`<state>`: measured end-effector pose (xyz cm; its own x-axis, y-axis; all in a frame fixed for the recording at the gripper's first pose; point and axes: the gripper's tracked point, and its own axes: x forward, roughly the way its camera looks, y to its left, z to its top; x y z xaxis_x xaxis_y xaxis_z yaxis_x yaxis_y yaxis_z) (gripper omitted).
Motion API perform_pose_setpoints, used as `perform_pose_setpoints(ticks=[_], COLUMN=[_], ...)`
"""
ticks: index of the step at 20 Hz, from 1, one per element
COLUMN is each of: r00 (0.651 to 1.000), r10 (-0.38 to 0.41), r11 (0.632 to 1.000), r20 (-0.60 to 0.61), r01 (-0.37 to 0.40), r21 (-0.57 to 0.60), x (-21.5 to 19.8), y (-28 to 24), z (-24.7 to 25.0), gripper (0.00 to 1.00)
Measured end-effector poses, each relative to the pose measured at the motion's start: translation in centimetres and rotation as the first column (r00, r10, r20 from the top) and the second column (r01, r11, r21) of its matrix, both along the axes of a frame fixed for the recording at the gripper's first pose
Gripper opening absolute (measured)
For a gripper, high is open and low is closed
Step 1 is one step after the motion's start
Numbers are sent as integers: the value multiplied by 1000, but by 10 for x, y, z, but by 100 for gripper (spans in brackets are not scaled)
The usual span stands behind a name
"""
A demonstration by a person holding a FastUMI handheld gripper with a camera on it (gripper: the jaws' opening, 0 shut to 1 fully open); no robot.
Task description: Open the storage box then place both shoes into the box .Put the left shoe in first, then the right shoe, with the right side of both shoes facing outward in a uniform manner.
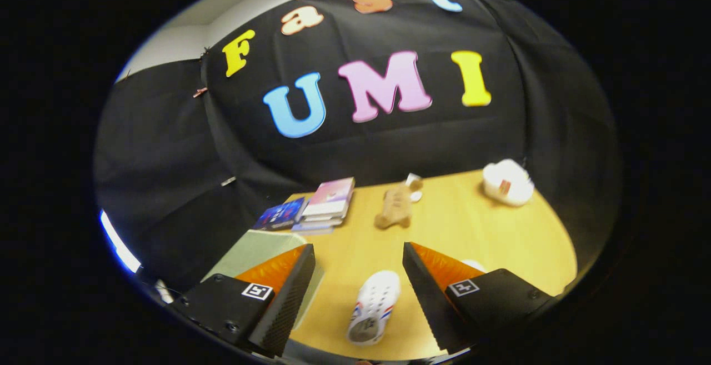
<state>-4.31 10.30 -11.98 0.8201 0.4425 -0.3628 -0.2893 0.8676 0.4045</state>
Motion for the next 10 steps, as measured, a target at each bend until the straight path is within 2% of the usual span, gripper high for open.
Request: perform_pose_setpoints(ticks=[2,5,10], r00=[992,960,877], r10=[84,210,412], r11=[992,967,894], r20=[-93,-184,-247], r01=[-75,-177,-338], r21=[104,183,294], x=[-11,-26,-50], y=[23,54,107], z=[-18,-44,-75], gripper=[98,98,98])
